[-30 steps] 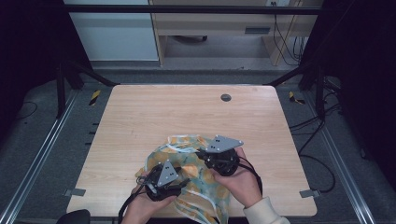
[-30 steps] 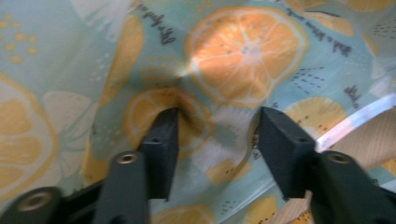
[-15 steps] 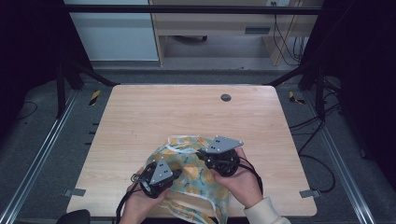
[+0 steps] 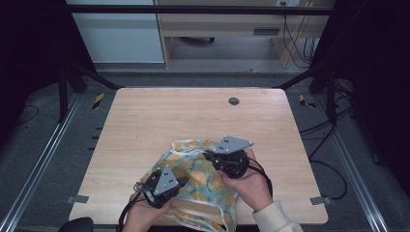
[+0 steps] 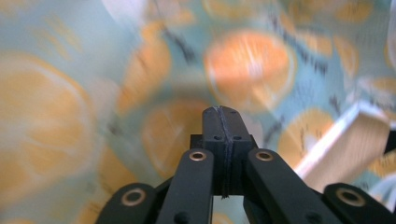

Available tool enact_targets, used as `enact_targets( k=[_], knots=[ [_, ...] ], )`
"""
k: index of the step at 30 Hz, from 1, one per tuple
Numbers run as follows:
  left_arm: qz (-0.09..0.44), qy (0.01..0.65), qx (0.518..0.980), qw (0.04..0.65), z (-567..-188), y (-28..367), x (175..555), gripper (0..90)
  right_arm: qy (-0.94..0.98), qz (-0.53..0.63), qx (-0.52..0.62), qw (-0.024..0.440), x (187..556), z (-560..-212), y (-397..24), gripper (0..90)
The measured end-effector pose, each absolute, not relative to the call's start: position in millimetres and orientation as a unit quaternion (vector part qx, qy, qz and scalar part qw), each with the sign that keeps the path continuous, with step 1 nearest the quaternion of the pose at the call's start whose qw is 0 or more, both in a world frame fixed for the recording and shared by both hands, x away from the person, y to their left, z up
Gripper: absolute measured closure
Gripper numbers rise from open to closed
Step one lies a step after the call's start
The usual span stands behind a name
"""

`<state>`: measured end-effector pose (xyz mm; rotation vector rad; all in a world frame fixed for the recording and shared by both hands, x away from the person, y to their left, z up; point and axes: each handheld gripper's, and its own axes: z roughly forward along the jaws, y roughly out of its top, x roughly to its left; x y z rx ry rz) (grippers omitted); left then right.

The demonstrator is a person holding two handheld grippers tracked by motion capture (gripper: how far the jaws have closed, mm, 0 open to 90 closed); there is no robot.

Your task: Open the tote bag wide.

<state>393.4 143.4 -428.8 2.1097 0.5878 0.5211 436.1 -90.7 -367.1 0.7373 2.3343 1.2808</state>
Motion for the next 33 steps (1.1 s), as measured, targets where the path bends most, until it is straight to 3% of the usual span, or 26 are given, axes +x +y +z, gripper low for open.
enact_targets(
  k=[2, 7, 16, 22, 33],
  knots=[
    [0.216, 0.237, 0.841, 0.437, -422.0, 143.5, 397.2, 67.3, 0.829, 0.457, 0.262, 0.189, 437.6, -363.5, -89.8, 89.4],
    [0.210, 0.222, 0.843, 0.443, -412.9, 138.2, 409.8, 40.7, 0.826, 0.462, 0.260, 0.191, 442.2, -355.2, -87.9, 89.4],
    [0.176, 0.226, 0.859, 0.425, -409.3, 124.4, 434.4, 14.4, 0.827, 0.463, 0.257, 0.189, 445.1, -347.2, -85.9, 89.4],
    [0.133, 0.245, 0.866, 0.414, -421.4, 121.9, 446.1, 8.8, 0.828, 0.461, 0.258, 0.186, 444.4, -349.8, -86.0, 89.4],
    [0.114, 0.242, 0.870, 0.413, -423.9, 125.3, 441.6, 23.2, 0.826, 0.461, 0.263, 0.189, 447.3, -351.2, -88.9, 89.3]
  ],
)
